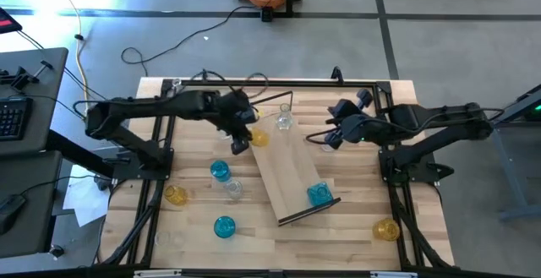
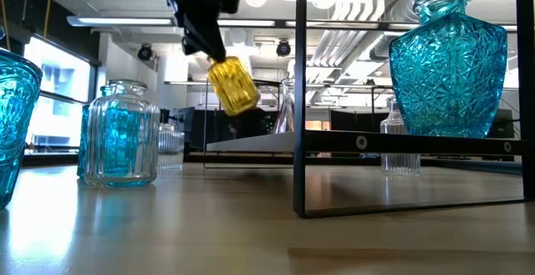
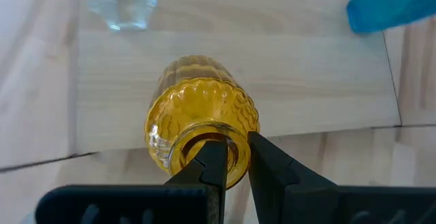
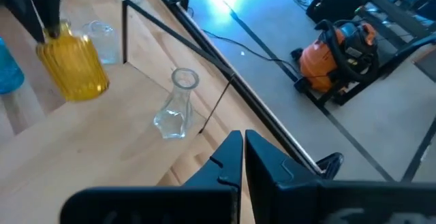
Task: Sort vases onto shelf
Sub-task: Put the yellow crystal vase on the shelf
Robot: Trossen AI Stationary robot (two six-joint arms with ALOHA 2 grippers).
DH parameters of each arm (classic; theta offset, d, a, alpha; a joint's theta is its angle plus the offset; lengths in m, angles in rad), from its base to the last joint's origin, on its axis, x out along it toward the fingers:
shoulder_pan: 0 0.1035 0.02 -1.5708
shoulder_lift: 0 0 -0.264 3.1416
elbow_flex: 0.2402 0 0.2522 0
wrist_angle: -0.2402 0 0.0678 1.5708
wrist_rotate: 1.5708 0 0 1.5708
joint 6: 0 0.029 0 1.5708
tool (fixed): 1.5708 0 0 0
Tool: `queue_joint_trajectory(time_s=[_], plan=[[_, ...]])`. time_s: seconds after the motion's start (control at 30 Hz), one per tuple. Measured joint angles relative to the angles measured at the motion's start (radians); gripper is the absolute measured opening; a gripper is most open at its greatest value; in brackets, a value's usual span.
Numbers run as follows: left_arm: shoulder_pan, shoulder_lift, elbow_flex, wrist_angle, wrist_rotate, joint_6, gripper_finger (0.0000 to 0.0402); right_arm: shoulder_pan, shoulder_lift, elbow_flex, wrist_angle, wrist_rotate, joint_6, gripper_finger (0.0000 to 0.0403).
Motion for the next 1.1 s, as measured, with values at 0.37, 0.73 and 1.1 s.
queue_joint_trajectory(time_s=[0.37,0.73,1.1], plan=[[-0.036,0.12,0.086,0.013,0.086,-0.007,0.0029,0.0,0.0,-0.002,0.0,-0.021,0.006,0.0],[-0.065,0.158,0.162,-0.082,0.026,0.03,0.0031,0.035,0.104,-0.002,-0.006,-0.139,0.087,0.0],[-0.084,0.159,0.167,-0.099,0.025,0.04,0.0031,0.092,0.303,-0.003,0.01,-0.082,0.132,0.0]])
